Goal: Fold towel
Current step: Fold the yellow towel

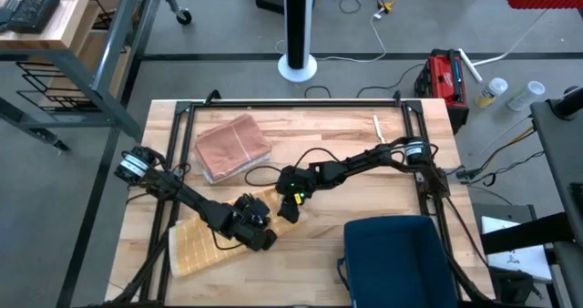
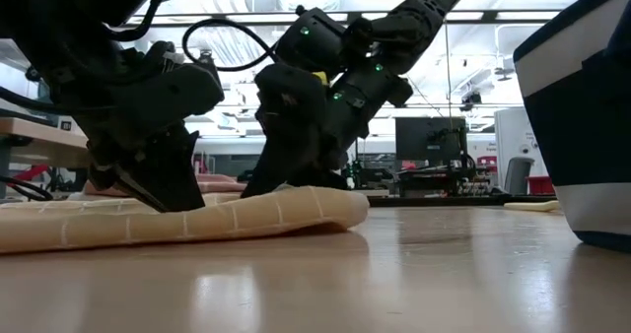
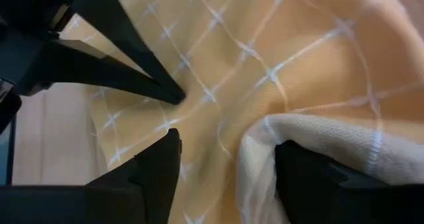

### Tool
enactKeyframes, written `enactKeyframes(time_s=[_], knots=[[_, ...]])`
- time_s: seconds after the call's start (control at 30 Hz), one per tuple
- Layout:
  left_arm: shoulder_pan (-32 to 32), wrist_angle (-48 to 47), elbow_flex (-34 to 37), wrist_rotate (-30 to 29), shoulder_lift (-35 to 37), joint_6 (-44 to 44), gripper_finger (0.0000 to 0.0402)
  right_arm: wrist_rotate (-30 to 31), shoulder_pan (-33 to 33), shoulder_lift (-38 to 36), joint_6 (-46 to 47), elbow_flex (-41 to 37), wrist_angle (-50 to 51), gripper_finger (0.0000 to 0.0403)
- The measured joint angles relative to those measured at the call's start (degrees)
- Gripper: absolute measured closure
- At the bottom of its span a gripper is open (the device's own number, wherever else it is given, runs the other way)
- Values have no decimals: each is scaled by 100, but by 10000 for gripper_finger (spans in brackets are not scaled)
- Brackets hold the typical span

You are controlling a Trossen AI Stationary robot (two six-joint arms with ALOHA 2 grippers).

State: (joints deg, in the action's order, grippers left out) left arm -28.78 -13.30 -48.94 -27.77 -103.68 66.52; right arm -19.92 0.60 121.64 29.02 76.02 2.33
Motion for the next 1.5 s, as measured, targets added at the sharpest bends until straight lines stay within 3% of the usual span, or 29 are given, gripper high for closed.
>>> enactKeyframes(time_s=[0.13,0.33,0.4,0.53,0.7,0.9,1.0,1.17,1.37,1.5], knots=[[-2,30,7,-47,-3,0,401,80,73,114,-108,136,-104,238],[-8,34,-44,-221,67,-54,401,355,145,87,-368,171,-100,367],[-4,-26,-73,-177,171,-285,401,412,145,6,-519,187,-68,388],[-53,-208,-173,-149,543,-505,401,952,143,-238,-830,334,739,386],[-340,-1068,-238,-129,854,-111,401,2453,202,-617,-1369,525,2163,395],[-779,-1667,-213,612,781,899,401,3382,258,-889,-1504,733,3137,395],[-992,-1758,-145,718,661,1339,401,3653,263,-929,-1412,901,3673,395],[-1168,-1372,58,265,424,1829,402,3800,291,-935,-1337,1166,3897,395],[-1084,-737,88,-534,270,1425,402,3801,451,-913,-1299,1536,3855,395],[-1046,-705,104,-580,311,1330,402,3782,607,-837,-1311,1755,3568,395]])
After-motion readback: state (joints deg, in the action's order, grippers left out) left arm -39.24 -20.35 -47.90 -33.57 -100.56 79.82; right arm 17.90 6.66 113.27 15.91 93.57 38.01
